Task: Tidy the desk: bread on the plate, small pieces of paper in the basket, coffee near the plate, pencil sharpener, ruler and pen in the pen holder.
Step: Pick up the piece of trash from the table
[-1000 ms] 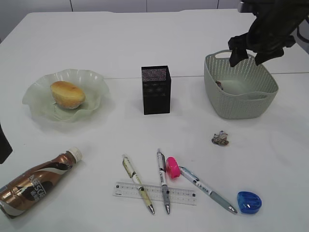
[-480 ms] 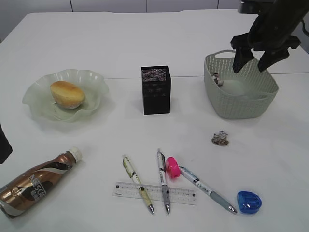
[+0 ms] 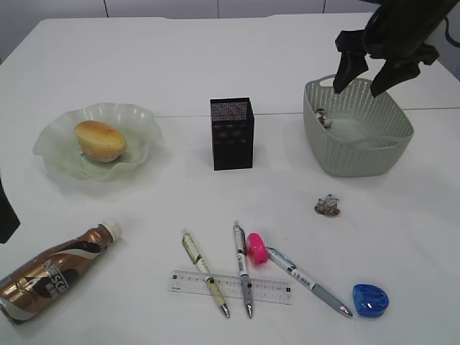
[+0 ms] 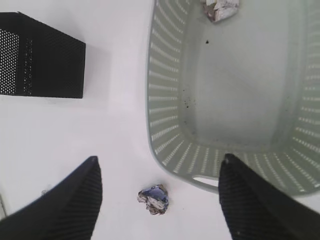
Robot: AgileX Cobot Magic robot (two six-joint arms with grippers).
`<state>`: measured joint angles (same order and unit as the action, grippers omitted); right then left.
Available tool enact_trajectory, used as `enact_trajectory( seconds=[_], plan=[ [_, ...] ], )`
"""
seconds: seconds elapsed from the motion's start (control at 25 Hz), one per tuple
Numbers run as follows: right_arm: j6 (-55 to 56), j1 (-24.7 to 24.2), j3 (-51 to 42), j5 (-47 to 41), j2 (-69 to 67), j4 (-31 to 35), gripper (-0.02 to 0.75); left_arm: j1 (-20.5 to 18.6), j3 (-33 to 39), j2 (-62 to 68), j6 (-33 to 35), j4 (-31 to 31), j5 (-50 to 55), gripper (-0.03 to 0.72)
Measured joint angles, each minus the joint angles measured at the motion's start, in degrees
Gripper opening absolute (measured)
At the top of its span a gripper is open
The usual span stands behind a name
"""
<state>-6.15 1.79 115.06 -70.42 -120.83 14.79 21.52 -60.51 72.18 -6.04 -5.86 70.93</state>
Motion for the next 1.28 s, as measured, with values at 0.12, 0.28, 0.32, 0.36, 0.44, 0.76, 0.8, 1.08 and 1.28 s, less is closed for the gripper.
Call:
enact_trajectory(
  seconds=[0.12,0.28,0.32,0.36,0.44,0.76,0.8,1.08,1.28],
  plan=[
    [0.21,0.0,0.0,0.03,2.0,-1.09,0.561,0.0,0.0,0.0,-0.1,-0.45,0.0,0.463],
    [2.21,0.26,-1.37,-0.12,6.99,-1.57,0.561,0.0,0.0,0.0,-0.13,-0.83,0.0,0.461],
    [3.12,0.38,-2.29,-0.12,8.66,-2.01,0.561,0.0,0.0,0.0,-0.13,-0.92,0.0,0.461],
    [4.23,0.81,-3.27,-0.12,10.34,-2.77,0.561,0.0,0.0,0.0,-0.13,-0.92,0.0,0.46],
    [6.15,2.08,-6.24,-0.26,13.41,-4.94,0.561,0.0,0.0,0.0,-0.13,-0.92,0.0,0.46],
    [14.19,8.03,-21.9,-0.59,19.86,-9.65,0.561,0.0,0.0,0.0,-0.13,-1.91,0.0,0.46],
    [14.89,9.04,-23.49,-0.59,19.86,-9.65,0.561,0.0,0.0,0.0,-0.13,-1.91,0.0,0.46],
    [18.97,12.1,-33.34,5.73,19.86,-8.95,0.561,0.0,0.0,0.0,-0.13,-2.17,0.0,0.46],
    [20.53,12.1,-34.24,11.95,17.14,-8.38,0.561,0.0,0.0,0.0,-0.23,-2.34,0.0,0.46]
  ],
)
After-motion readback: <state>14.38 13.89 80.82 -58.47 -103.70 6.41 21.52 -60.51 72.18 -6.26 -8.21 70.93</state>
